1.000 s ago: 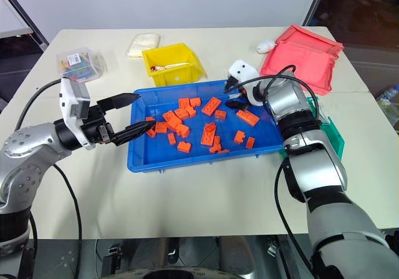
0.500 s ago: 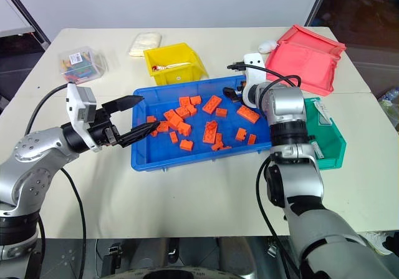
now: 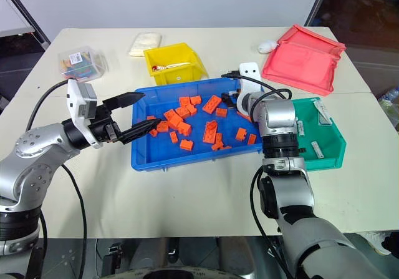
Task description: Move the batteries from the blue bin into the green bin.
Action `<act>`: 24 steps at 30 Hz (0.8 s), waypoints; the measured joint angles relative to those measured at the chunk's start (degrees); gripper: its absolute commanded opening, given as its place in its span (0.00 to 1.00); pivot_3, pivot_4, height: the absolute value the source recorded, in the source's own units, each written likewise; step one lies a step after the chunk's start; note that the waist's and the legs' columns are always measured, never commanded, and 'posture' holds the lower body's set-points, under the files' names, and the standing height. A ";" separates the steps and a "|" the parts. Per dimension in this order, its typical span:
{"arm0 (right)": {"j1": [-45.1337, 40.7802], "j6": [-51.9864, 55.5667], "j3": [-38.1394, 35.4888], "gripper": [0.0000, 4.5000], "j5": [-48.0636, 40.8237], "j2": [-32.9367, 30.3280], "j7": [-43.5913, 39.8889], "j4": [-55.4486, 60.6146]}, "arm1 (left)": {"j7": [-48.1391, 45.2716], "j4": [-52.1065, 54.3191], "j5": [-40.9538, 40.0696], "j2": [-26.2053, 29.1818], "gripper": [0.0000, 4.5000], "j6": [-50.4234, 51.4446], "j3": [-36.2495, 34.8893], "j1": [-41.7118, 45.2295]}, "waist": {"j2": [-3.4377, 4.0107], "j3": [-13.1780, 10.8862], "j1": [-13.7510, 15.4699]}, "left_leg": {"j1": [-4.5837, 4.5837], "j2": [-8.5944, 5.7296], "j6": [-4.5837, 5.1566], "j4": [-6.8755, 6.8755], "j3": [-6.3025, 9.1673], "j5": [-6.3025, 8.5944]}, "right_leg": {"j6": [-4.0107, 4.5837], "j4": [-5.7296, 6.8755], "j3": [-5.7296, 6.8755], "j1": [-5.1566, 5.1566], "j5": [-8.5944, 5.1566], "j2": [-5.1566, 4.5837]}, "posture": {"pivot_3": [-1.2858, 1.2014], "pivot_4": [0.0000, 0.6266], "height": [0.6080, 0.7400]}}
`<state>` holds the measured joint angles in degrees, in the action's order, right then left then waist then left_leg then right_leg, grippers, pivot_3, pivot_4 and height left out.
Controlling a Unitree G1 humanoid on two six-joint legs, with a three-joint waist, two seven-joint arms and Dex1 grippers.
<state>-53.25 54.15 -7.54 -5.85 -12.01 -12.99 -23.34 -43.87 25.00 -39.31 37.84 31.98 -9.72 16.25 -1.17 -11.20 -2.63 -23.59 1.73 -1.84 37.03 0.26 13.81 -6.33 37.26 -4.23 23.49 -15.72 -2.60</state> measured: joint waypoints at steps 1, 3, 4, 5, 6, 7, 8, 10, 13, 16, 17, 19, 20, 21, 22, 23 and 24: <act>-0.34 -0.49 -0.03 0.89 -0.01 0.00 0.38 -0.84 | 0.02 0.01 0.00 0.00 1.00 0.00 0.00 -0.14 | 0.00 0.00 -0.01 | 0.00 0.00 0.00 0.00 0.00 0.00 | 0.00 0.00 0.00 0.00 0.00 0.00 | 0.52 0.24 1.00; -1.38 -2.23 -0.45 0.89 -0.09 0.09 1.39 -2.80 | 0.14 0.07 0.08 0.02 1.00 0.02 -0.03 -0.74 | 0.00 0.00 -0.03 | 0.00 0.00 0.00 -0.02 0.00 0.00 | 0.00 0.00 0.00 0.02 0.00 0.00 | 0.52 0.24 1.00; -1.84 -2.87 -0.73 0.89 -0.09 0.08 1.80 -3.60 | 0.22 0.08 0.09 0.02 1.00 0.04 -0.03 -0.95 | 0.00 0.00 -0.06 | 0.00 0.01 0.00 -0.02 0.00 0.00 | 0.00 0.00 0.00 0.02 0.00 0.01 | 0.52 0.24 1.00; -2.31 -3.78 -1.01 0.89 -0.13 0.15 2.32 -4.53 | 0.33 0.17 0.09 0.02 1.00 0.05 -0.05 -1.12 | 0.00 0.00 -0.08 | 0.00 0.01 0.00 -0.02 0.00 0.00 | 0.00 0.00 0.00 0.02 0.00 0.01 | 0.52 0.24 1.00; -2.73 -4.53 -1.20 0.89 -0.15 0.28 2.74 -5.36 | 0.41 0.38 0.09 0.02 1.00 0.05 -0.05 -1.31 | 0.00 0.00 -0.10 | 0.00 0.01 0.00 -0.03 0.00 0.00 | 0.00 0.00 0.00 0.02 0.00 0.01 | 0.52 0.24 1.00; -3.12 -5.14 -1.46 0.89 -0.21 0.51 3.24 -6.27 | 0.49 0.54 0.09 0.02 1.00 0.06 -0.05 -1.48 | 0.00 0.00 -0.11 | 0.00 0.01 0.00 -0.03 0.00 0.00 | 0.00 0.00 0.00 0.02 0.00 0.01 | 0.52 0.24 1.00; -3.38 -5.82 -1.89 0.89 -0.33 0.84 3.68 -7.03 | 0.55 0.67 0.08 0.02 1.00 0.06 -0.05 -1.58 | 0.00 0.00 -0.11 | 0.00 0.01 0.00 -0.03 0.00 0.00 | 0.01 0.00 0.00 0.02 0.00 0.01 | 0.52 0.24 1.00; -3.86 -6.68 -2.18 0.89 -0.78 1.40 4.28 -8.60 | 0.62 0.92 0.08 0.02 1.00 0.07 -0.07 -1.88 | 0.00 0.00 -0.11 | 0.00 0.01 0.00 -0.03 0.00 0.00 | 0.00 0.00 0.00 0.02 0.00 0.01 | 0.52 0.24 1.00; -3.95 -7.58 -2.31 0.89 -1.53 1.95 4.89 -10.15 | 0.66 1.02 0.05 0.03 1.00 0.14 -0.08 -2.04 | 0.00 0.00 -0.09 | 0.00 0.01 0.00 -0.03 0.00 0.00 | 0.00 0.00 0.00 0.02 0.00 0.01 | 0.52 0.24 1.00; -4.22 -8.80 -2.39 0.89 -1.97 2.18 5.45 -11.85 | 0.66 1.02 0.05 0.11 1.00 0.16 -0.09 -2.06 | 0.00 0.00 -0.05 | 0.00 0.01 0.00 -0.03 0.00 0.00 | 0.00 -0.01 0.00 0.02 0.00 0.01 | 0.52 0.24 1.00; -4.43 -9.21 -2.38 0.89 -2.03 2.18 5.62 -12.44 | 0.66 1.02 0.05 0.11 1.00 0.18 -0.09 -2.06 | 0.00 0.00 -0.05 | 0.00 0.01 0.00 -0.03 0.00 0.00 | 0.00 -0.01 0.00 0.02 0.00 0.00 | 0.52 0.24 1.00; -4.82 -10.43 -2.36 0.89 -2.02 2.17 5.99 -13.66 | 0.69 1.02 0.05 0.11 1.00 0.19 -0.09 -2.06 | 0.00 0.00 -0.07 | 0.00 0.01 0.00 -0.03 0.00 0.00 | 0.00 -0.01 0.00 0.02 0.00 0.01 | 0.52 0.24 1.00; -4.99 -11.08 -2.27 0.89 -1.99 2.14 6.06 -14.32 | 0.72 1.02 0.05 0.11 1.00 0.19 -0.09 -2.06 | 0.00 0.00 -0.09 | 0.00 0.01 0.00 -0.03 0.00 0.00 | 0.00 -0.01 0.00 0.02 0.00 0.01 | 0.52 0.24 1.00; -5.09 -11.70 -2.18 0.89 -1.93 2.12 6.11 -14.92 | 0.76 1.02 0.05 0.11 1.00 0.20 -0.09 -2.06 | 0.00 0.00 -0.09 | 0.00 0.01 0.00 -0.04 0.00 0.00 | 0.00 -0.01 0.00 0.02 0.00 0.01 | 0.52 0.24 1.00; -5.17 -12.47 -2.08 0.89 -1.83 2.11 6.20 -15.44 | 0.83 1.02 0.05 0.11 1.00 0.20 -0.09 -2.06 | 0.00 0.00 -0.10 | 0.00 0.01 0.00 -0.04 0.01 0.00 | 0.01 -0.01 0.00 0.02 0.00 0.01 | 0.52 0.24 1.00; -5.21 -13.18 -1.96 0.89 -1.71 2.07 6.30 -15.90 | 0.93 1.02 0.05 0.11 1.00 0.21 -0.09 -2.06 | 0.00 0.00 -0.10 | 0.00 0.01 0.00 -0.03 0.00 0.00 | 0.00 -0.02 0.00 0.01 0.00 0.01 | 0.52 0.24 1.00; -5.25 -13.71 -1.79 0.89 -1.65 1.99 6.36 -16.36 | 1.02 1.02 0.05 0.11 1.00 0.21 -0.09 -2.06 | 0.00 0.00 -0.11 | 0.00 0.01 0.00 -0.03 0.00 0.00 | 0.00 -0.02 0.00 0.00 0.00 0.01 | 0.52 0.24 1.00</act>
<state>-58.50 40.44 -9.33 -7.50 -10.02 -6.63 -39.71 -42.84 26.02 -39.27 37.95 32.18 -9.81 14.19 -1.17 -11.20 -2.74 -23.59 1.74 -1.84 37.01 0.27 13.81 -6.32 37.24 -4.23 23.50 -15.72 -2.59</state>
